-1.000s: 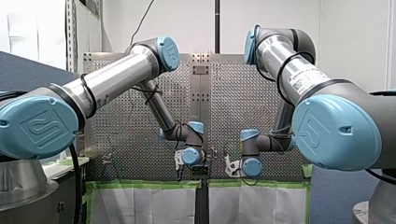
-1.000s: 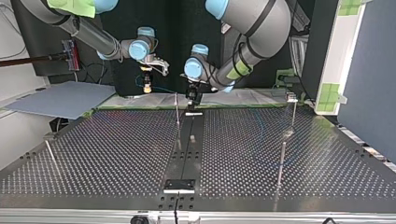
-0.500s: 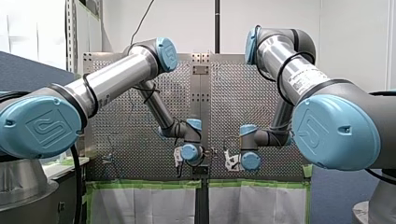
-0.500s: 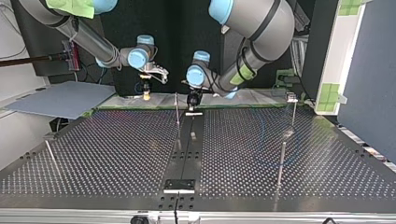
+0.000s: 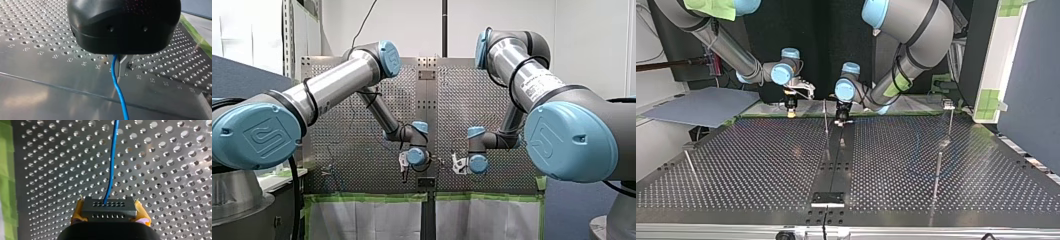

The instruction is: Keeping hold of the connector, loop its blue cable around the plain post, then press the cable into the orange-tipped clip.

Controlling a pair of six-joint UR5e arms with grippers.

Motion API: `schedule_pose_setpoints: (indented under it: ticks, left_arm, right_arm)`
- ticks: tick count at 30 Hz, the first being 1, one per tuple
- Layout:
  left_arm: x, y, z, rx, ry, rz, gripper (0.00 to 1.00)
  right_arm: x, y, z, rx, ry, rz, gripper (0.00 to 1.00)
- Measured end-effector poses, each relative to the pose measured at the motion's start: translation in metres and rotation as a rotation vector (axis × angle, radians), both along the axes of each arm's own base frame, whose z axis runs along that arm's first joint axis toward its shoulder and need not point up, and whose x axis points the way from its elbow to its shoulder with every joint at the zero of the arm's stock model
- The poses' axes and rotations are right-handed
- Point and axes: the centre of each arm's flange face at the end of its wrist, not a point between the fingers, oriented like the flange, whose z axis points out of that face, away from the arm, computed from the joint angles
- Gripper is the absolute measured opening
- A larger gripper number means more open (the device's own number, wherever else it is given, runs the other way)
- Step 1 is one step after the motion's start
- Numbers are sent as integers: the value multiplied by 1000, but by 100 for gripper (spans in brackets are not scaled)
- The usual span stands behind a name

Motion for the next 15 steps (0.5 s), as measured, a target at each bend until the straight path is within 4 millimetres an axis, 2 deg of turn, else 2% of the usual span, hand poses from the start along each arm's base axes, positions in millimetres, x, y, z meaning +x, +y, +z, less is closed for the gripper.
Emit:
schedule_pose_setpoints:
  ticks: [9, 10, 11, 12, 13, 14, 15]
  left_arm:
    - [4, 6, 0, 9, 7, 8, 0]
    - [4, 6, 0, 10, 8, 9, 6]
    - [4, 6, 0, 12, 10, 9, 19]
    - [3, 7, 0, 13, 12, 9, 19]
    - [3, 7, 0, 15, 14, 9, 24]
    - [3, 7, -1, 17, 18, 8, 41]
    - [2, 7, -1, 19, 21, 8, 41]
  right_arm:
    - [7, -13, 12, -17, -8, 7, 0]
    - [7, -13, 12, -18, -9, 8, 0]
    - [7, -13, 12, -18, -9, 9, 0]
    - [8, -14, 13, -18, -10, 9, 0]
    - [8, -13, 13, -17, -10, 10, 0]
    - [8, -13, 13, -16, -9, 10, 0]
    - [8, -13, 13, -15, -9, 11, 0]
